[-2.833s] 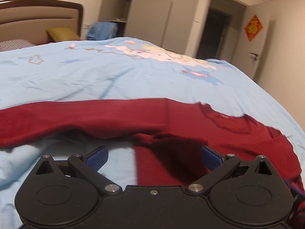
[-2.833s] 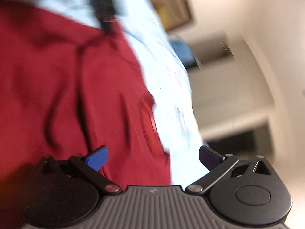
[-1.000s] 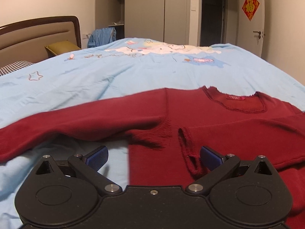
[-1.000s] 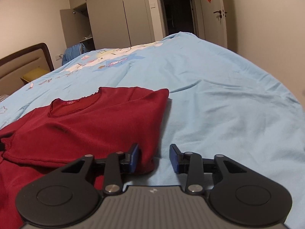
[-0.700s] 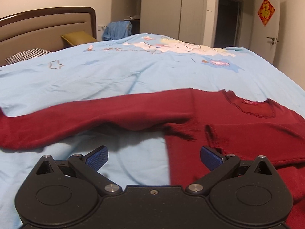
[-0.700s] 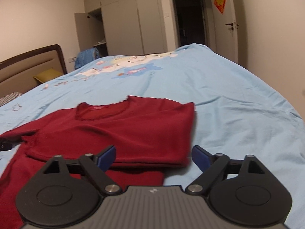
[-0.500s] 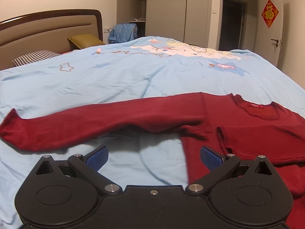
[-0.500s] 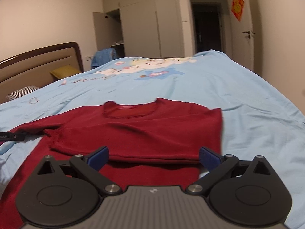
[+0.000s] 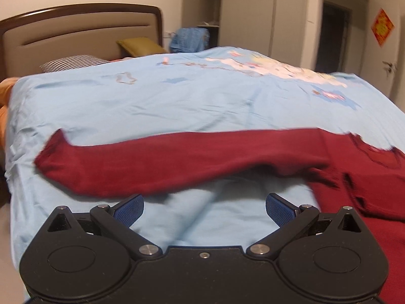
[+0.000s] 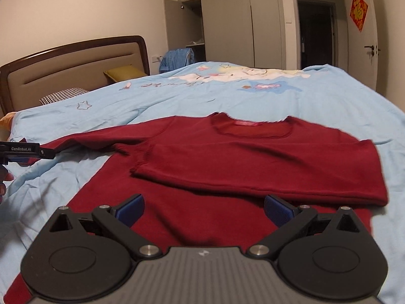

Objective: Fold small clothes
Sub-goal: 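Move the left tool to the other sleeve cuff and grasp it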

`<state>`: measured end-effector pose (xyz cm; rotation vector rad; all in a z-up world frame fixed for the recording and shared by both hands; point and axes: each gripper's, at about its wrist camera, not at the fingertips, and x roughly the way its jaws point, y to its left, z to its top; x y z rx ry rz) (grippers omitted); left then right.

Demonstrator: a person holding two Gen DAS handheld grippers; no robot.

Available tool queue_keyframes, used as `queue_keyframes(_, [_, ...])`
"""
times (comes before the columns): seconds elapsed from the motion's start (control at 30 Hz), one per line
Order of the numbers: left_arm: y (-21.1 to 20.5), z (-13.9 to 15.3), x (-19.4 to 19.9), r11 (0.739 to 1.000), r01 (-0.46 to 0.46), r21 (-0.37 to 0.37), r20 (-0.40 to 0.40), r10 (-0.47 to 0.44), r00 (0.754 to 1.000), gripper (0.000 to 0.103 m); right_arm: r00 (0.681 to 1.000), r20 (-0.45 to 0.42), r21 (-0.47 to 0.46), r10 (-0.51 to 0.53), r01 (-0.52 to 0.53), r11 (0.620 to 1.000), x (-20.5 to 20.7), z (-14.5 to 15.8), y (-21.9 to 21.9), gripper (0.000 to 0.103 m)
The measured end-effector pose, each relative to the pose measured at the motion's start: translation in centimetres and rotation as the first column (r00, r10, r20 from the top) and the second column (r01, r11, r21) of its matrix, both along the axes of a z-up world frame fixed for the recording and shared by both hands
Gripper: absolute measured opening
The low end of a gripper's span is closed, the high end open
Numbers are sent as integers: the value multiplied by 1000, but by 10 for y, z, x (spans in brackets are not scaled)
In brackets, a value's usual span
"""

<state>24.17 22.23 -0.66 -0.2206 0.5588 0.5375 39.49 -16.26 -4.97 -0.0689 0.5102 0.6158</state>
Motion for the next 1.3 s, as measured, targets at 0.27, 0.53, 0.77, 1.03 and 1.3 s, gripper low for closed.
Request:
queue_keyframes(0.27, [65, -12, -24, 989, -148, -5, 12, 148, 989, 102, 1000, -29, -37, 5, -6, 999, 1, -25, 26, 103])
queue_keyframes(0.53, [88, -14, -33, 984, -171, -50, 35, 173, 984, 102, 1000, -20, -56, -7, 6, 998, 1, -39, 30, 103])
queue_keyframes(0.77, [82, -10, -38, 983, -174, -52, 55, 176, 983, 102, 1000, -10, -52, -7, 6, 999, 0, -41, 29, 103])
queue_keyframes(1.03, [75, -10, -68, 979, -184, -89, 122, 194, 973, 102, 1000, -10, -26, -7, 7, 1000, 1, -45, 27, 103])
queue_keyframes(1.3, [82, -3, -54, 963, -252, -99, 153, 265, 952, 102, 1000, -17, -27, -12, 12, 1000, 2, -45, 29, 103])
